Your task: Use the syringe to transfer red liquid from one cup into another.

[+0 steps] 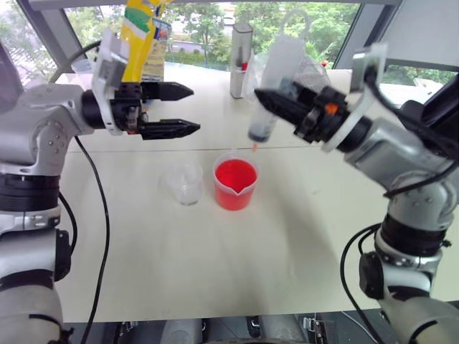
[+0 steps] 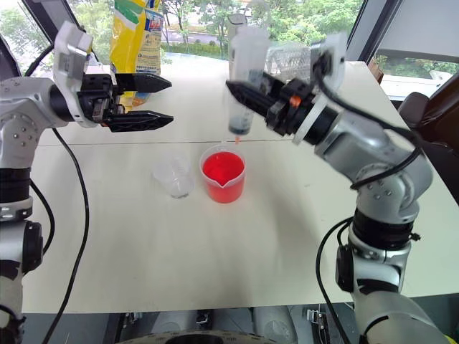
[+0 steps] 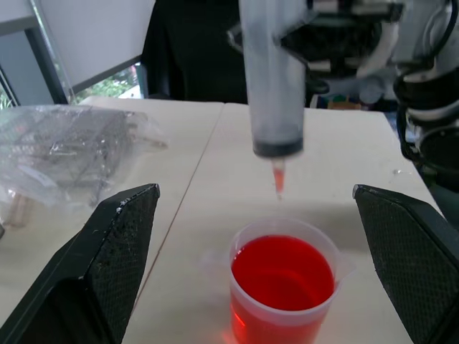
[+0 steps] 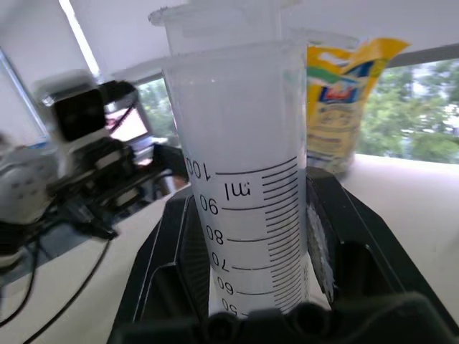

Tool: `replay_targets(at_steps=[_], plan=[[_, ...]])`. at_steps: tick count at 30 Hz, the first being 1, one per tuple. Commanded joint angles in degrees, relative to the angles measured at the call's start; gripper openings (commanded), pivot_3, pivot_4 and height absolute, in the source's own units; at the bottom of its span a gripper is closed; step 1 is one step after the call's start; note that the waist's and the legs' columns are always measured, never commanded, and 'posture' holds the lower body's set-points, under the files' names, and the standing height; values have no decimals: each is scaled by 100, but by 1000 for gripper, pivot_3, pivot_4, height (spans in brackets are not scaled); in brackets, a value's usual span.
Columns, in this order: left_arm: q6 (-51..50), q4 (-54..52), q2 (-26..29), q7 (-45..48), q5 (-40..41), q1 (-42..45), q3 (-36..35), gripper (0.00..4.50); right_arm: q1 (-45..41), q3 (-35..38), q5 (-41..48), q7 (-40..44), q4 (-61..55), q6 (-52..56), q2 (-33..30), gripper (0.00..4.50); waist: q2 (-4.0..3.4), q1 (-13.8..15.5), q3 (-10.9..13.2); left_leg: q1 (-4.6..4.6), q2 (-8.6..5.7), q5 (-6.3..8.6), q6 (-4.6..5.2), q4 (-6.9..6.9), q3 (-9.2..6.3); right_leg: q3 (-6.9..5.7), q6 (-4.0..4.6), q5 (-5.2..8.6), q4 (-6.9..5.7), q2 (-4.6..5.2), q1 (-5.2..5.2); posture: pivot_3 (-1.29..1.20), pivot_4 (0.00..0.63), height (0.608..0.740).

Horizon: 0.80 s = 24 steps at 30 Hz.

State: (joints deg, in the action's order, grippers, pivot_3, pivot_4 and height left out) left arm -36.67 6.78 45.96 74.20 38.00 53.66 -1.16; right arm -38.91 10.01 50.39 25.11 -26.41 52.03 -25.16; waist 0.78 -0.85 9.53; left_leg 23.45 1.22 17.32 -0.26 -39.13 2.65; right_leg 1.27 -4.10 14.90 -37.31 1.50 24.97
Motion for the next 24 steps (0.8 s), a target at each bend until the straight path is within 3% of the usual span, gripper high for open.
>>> replay_targets(at_steps=[1, 12, 24], plan=[[28, -84, 9, 178, -27, 161, -29, 4500, 355, -444, -597, 392, -128, -839, 31, 1451, 0, -3, 0, 0, 0, 0, 0, -1, 0, 0, 0, 0, -1, 0, 0, 0, 150, 740], [-269, -327, -311, 108, 97, 342, -57, 4500, 911, -1337, -1823, 800, 376, -2225, 357, 1451, 0, -7, 0, -4, 1, -2, -3, -8, -1, 1, 0, 0, -14, -4, 1, 0, 150, 740], [-342, -123, -909, -264, 54, 748, -93, 4500, 1053, -1529, -2138, 1000, 482, -2454, 426, 1451, 0, -6, 0, -6, -2, -4, -6, -11, -3, 2, 0, 0, -21, -3, 0, 0, 150, 740]])
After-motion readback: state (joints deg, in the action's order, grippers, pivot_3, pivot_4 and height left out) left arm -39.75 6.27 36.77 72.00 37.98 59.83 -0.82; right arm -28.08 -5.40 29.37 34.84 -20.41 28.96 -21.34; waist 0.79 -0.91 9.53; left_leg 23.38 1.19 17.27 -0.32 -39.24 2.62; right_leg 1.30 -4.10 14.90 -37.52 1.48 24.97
